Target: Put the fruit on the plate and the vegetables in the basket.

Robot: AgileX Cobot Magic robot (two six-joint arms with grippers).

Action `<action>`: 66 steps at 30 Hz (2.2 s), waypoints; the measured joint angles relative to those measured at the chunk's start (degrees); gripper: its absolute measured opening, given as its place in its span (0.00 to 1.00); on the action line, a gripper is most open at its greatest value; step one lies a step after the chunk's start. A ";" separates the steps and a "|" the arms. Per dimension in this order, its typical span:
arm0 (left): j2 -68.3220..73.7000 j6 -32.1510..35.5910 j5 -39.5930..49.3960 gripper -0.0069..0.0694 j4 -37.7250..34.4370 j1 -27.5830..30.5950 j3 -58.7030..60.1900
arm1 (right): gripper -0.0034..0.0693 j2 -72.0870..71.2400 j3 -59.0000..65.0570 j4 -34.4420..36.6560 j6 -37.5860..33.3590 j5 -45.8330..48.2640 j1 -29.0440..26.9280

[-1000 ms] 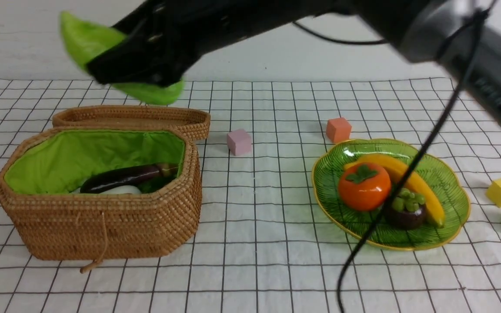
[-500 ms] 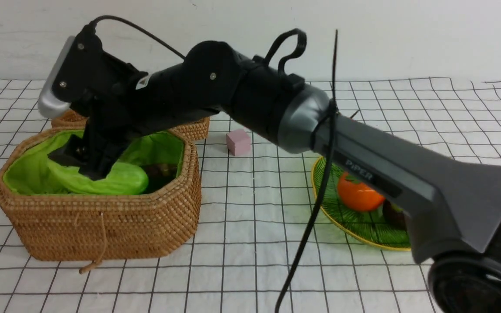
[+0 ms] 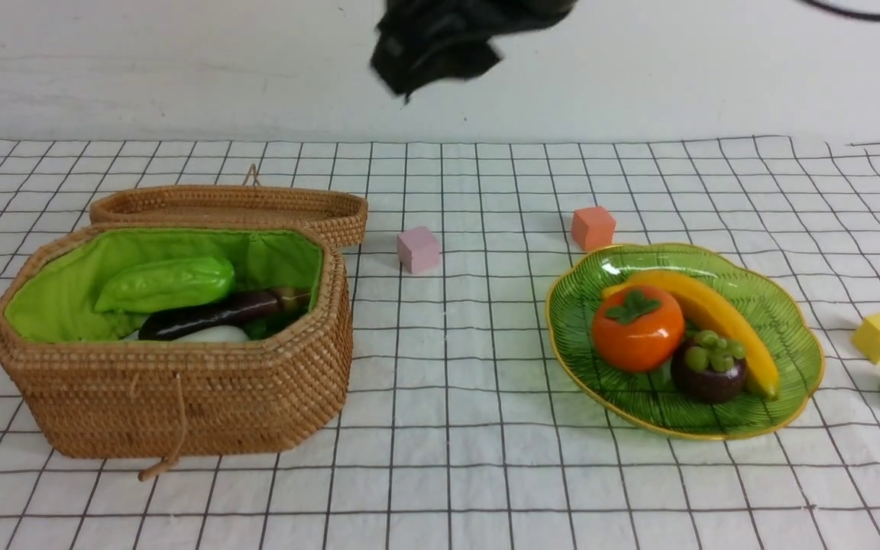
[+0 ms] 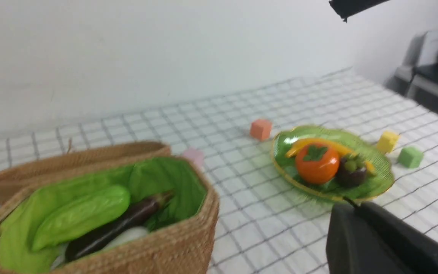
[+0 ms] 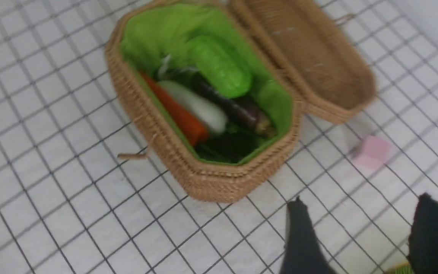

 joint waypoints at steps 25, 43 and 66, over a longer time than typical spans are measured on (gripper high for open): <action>-12.75 -2.37 -10.71 0.11 -6.86 0.00 23.65 | 0.28 -61.13 80.75 -16.13 37.49 -14.39 0.09; -12.75 -2.55 -6.63 0.14 -6.87 0.00 23.70 | 0.12 -70.89 92.95 -18.06 26.77 -29.90 -16.85; -12.75 -2.59 -6.60 0.17 -6.71 0.00 23.70 | 0.04 -100.67 129.02 -9.74 15.63 -50.05 -36.81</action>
